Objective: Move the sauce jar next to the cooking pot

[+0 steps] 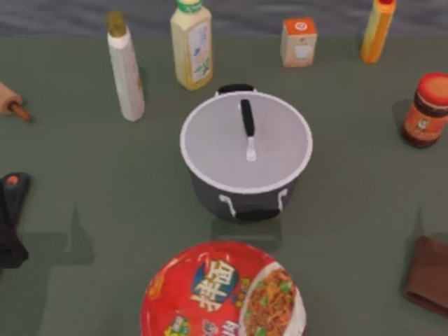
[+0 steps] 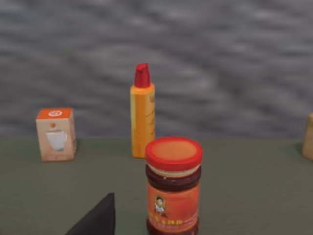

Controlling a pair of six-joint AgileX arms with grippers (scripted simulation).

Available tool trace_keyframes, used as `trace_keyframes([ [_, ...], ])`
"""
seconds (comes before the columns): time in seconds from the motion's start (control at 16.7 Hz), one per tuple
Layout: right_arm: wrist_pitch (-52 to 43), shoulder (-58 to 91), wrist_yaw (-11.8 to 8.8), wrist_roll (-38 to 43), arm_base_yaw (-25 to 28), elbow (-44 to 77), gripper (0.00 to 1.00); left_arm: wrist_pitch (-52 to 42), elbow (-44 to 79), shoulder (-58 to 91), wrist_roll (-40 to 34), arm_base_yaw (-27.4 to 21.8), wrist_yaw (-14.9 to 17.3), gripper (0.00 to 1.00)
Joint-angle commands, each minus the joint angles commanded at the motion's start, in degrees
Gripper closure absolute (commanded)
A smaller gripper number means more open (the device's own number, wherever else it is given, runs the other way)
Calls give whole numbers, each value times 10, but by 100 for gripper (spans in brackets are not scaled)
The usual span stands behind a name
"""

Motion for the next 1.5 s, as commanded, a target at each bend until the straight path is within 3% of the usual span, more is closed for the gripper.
trace_keyframes([
  [0.3, -16, 25, -3, -1, 3, 28, 0, 0, 0, 0, 0, 0, 0, 0],
  [0.6, -103, 163, -9, -6, 9, 172, 0, 0, 0, 0, 0, 0, 0, 0],
  [0.96, -282, 447, -8, -22, 10, 457, 0, 0, 0, 0, 0, 0, 0, 0],
  [1.5, -616, 981, -1, -60, 10, 1002, 0, 0, 0, 0, 0, 0, 0, 0],
])
